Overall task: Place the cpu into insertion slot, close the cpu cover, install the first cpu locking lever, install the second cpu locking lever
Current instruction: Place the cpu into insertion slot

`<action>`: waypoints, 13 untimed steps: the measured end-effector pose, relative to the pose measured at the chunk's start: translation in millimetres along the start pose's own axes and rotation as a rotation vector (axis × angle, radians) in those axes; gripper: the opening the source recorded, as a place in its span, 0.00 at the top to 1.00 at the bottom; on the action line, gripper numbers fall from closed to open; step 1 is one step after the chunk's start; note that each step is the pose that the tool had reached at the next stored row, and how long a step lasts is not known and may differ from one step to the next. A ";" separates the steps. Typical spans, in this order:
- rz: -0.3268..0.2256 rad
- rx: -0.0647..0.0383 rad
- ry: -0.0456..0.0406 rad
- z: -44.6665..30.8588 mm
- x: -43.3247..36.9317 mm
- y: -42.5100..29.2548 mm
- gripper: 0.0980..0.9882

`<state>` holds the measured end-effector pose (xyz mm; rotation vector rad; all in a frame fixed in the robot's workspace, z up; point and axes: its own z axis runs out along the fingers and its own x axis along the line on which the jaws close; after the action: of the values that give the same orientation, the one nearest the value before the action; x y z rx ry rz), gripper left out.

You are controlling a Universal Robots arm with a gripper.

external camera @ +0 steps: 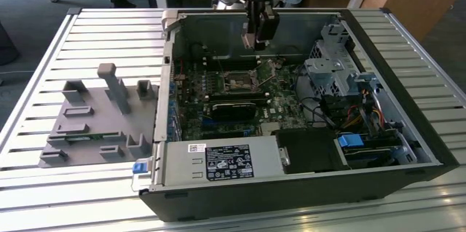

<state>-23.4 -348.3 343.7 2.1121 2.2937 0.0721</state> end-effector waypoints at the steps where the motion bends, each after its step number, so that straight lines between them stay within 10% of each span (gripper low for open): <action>1: 0.003 0.000 -0.0007 0.7 0.0 0.0 0.50; 13: 0.006 0.000 -0.0039 15.9 0.7 -1.0 0.50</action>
<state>-23.8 -347.4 327.8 2.1178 2.2849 0.0679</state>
